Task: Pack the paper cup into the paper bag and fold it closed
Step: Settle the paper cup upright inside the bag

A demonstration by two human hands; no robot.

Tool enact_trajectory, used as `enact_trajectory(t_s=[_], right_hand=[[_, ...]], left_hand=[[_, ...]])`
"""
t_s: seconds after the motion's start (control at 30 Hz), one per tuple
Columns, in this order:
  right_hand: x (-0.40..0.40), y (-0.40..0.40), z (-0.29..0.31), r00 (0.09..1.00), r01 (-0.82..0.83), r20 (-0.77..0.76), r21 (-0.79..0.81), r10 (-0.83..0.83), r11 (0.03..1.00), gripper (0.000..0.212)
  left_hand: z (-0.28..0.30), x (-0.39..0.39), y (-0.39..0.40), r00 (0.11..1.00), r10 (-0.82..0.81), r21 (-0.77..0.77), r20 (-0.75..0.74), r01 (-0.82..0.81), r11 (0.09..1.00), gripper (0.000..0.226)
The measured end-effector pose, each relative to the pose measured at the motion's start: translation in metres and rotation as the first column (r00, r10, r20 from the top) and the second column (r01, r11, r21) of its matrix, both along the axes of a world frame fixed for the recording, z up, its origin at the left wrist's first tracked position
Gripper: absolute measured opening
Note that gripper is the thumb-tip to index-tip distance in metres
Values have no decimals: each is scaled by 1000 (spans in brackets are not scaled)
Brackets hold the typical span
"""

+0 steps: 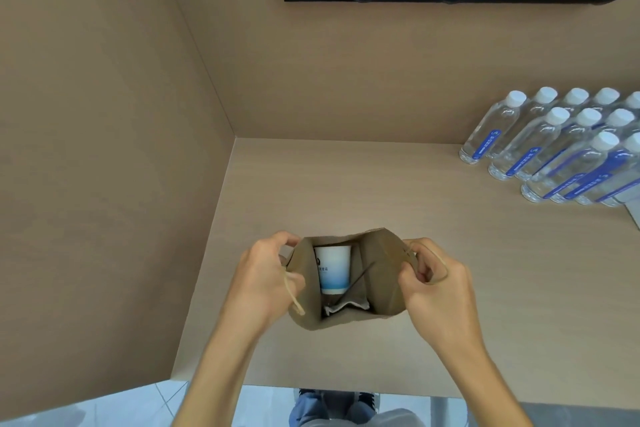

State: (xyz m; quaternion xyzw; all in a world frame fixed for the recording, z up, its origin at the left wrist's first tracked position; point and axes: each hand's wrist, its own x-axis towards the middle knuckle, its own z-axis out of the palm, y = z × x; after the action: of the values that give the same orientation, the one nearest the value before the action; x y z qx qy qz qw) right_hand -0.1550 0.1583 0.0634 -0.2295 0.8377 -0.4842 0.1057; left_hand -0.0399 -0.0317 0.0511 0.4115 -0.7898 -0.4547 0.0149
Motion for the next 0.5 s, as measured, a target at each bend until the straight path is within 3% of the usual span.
enact_trajectory(t_s=[0.23,0.37,0.5], right_hand=[[0,0,-8,994,53,95,-63,-47,997,53],[-1,-2,-8,995,7,97,14,-8,1000,50],[7,-5,-7,988,-62,145,94,48,994,43]], left_hand=[[4,5,-17,999,38,72,-26,-36,997,46],[2,7,-16,990,33,205,-136,-5,979,34],[-3,5,-14,980,25,166,-198,8,986,24]])
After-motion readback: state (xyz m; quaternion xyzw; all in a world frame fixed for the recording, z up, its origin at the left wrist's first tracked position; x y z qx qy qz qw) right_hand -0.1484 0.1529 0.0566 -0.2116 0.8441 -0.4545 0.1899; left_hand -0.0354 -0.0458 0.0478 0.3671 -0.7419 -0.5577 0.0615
